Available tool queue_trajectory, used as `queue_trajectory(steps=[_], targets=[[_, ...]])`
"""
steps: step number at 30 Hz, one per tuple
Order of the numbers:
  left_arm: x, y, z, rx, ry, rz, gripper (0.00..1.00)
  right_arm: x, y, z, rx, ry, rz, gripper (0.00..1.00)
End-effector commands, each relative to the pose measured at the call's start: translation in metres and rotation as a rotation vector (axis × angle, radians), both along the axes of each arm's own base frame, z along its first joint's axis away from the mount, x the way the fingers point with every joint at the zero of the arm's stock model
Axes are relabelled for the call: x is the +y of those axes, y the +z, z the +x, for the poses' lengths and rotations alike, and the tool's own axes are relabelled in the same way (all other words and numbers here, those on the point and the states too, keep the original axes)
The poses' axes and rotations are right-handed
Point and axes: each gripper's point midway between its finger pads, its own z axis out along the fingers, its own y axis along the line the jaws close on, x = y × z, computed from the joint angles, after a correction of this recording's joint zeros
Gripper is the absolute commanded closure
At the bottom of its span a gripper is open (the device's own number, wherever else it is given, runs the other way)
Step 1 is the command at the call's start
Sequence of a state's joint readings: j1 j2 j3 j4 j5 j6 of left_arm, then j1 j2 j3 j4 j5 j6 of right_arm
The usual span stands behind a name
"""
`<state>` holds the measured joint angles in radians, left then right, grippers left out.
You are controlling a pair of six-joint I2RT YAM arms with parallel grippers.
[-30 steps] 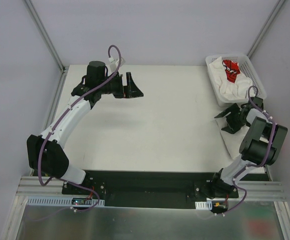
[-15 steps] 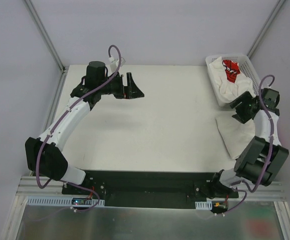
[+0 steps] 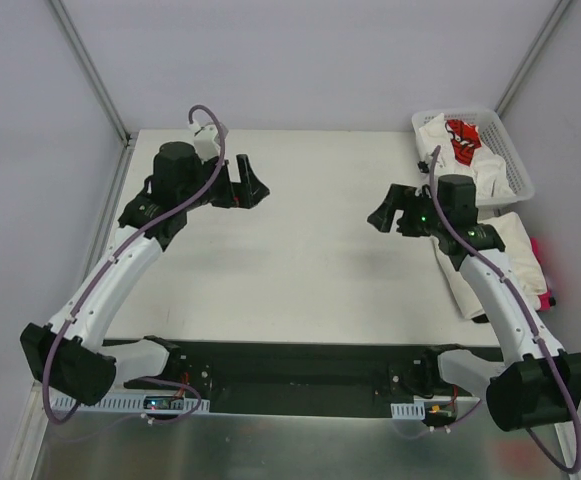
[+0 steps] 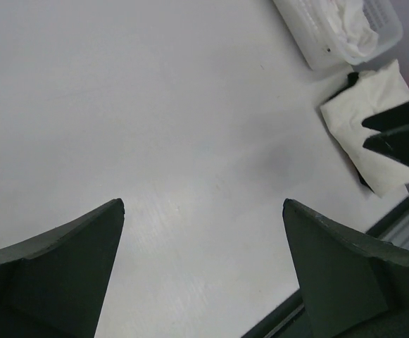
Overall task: Fold and stack the t-shirts
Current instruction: Put the neatly folded tshirt into the corner of the board with the right arm
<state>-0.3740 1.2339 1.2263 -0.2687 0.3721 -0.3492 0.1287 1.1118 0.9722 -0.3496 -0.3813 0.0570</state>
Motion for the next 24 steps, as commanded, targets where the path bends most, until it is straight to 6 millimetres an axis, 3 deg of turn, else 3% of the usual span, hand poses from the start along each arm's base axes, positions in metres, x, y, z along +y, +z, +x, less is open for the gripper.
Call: queue_trajectory(steps=[1,5,8,11,16,19,24], targets=[[0.053,0.015,0.008,-0.136,0.244,0.157,0.04,-0.025,0.017,0.011,-0.121,-0.097,-0.292,0.07],[0.081,0.024,0.008,-0.197,0.350,0.242,0.02,-0.019,0.030,0.015,-0.192,-0.071,-0.322,0.03],[0.092,0.017,0.009,-0.210,0.370,0.315,0.01,-0.016,0.027,0.018,-0.189,-0.066,-0.317,0.03],[0.094,-0.005,0.011,-0.196,0.328,0.397,0.01,-0.025,0.016,0.023,-0.159,-0.100,-0.375,0.02],[0.068,-0.039,0.004,-0.147,0.187,0.419,0.01,-0.034,0.010,0.023,-0.191,-0.136,-0.449,0.00],[0.070,-0.054,0.006,-0.123,0.199,0.439,0.01,-0.037,0.011,0.021,-0.234,-0.155,-0.447,0.00],[0.071,-0.046,0.005,-0.167,0.205,0.422,0.01,-0.042,0.018,0.022,-0.280,-0.188,-0.450,0.04]])
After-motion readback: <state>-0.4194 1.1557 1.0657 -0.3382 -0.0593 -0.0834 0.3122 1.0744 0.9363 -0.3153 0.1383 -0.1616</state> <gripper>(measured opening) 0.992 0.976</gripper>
